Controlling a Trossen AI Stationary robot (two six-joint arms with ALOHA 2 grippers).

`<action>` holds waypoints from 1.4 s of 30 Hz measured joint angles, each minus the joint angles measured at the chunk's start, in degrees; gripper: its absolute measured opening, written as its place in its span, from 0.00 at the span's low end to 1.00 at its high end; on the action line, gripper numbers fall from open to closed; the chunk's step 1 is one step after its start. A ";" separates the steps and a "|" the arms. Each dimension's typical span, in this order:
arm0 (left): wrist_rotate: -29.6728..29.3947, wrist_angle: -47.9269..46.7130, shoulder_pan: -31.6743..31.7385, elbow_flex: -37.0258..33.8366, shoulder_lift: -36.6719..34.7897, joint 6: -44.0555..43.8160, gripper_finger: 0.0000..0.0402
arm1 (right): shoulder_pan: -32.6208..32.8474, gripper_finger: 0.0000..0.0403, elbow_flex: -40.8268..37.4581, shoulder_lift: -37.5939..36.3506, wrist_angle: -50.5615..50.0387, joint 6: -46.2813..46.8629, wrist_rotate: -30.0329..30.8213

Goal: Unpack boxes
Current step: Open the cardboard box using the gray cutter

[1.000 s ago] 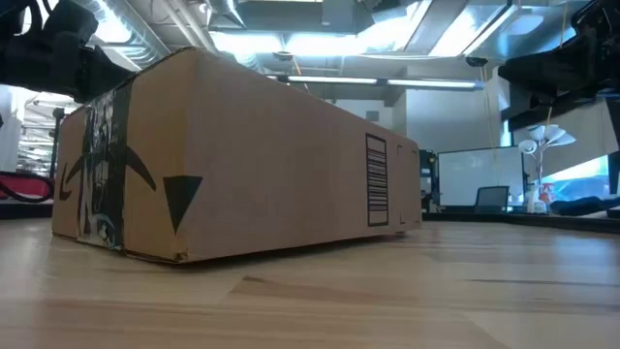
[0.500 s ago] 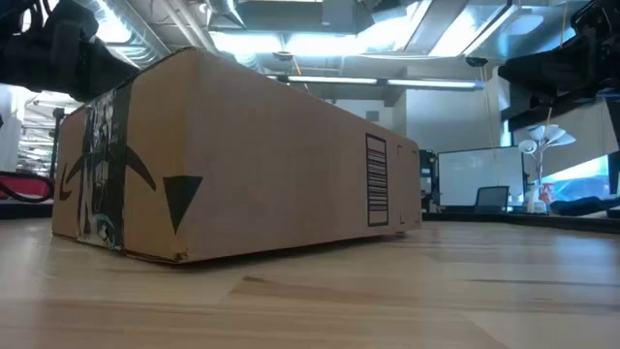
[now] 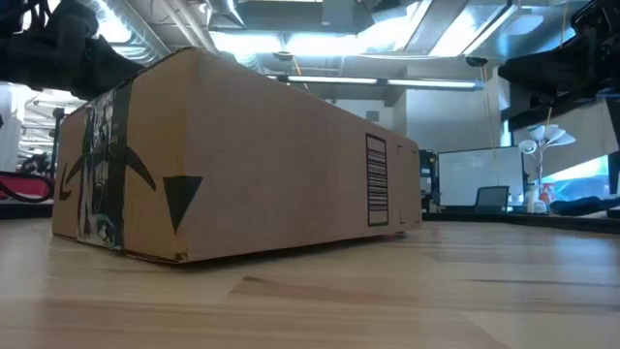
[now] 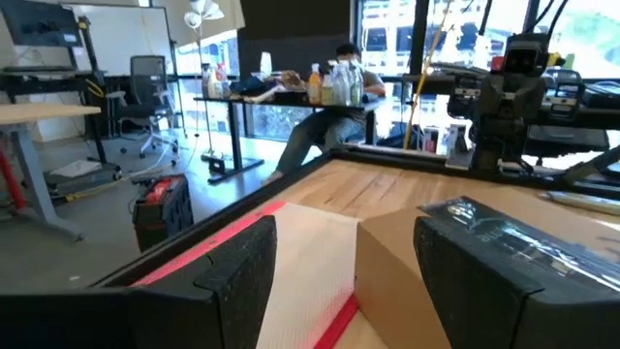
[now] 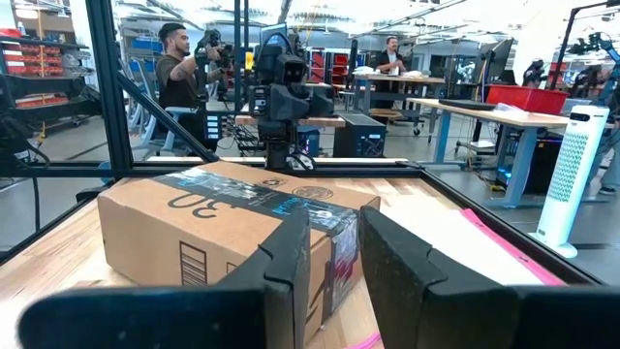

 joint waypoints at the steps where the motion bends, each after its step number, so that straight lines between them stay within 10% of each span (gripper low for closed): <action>1: 0.00 -0.44 0.10 0.00 -0.01 -1.24 0.59 | 0.00 0.21 0.02 0.01 0.00 0.00 0.01; 6: 4.79 3.64 0.13 -0.04 0.05 -1.24 0.59 | 0.00 0.21 0.02 0.00 0.01 0.00 0.02; 12: 27.38 49.38 0.11 -1.64 0.05 19.52 0.59 | 0.00 0.21 0.02 0.02 0.00 0.00 0.01; 16: 32.35 57.41 0.13 4.58 0.75 26.53 0.59 | 0.00 0.21 0.02 0.00 0.00 0.00 0.02; 24: 35.35 22.66 0.13 36.30 17.46 28.43 0.59 | 0.00 0.21 0.00 0.02 0.00 0.00 0.00; 33: 15.24 -26.74 0.70 69.03 47.00 23.87 0.59 | 0.00 0.21 0.02 0.02 0.00 0.00 0.02; 42: 14.19 -61.53 2.79 71.29 59.92 0.40 0.59 | 0.00 0.21 0.02 0.01 0.00 0.00 0.02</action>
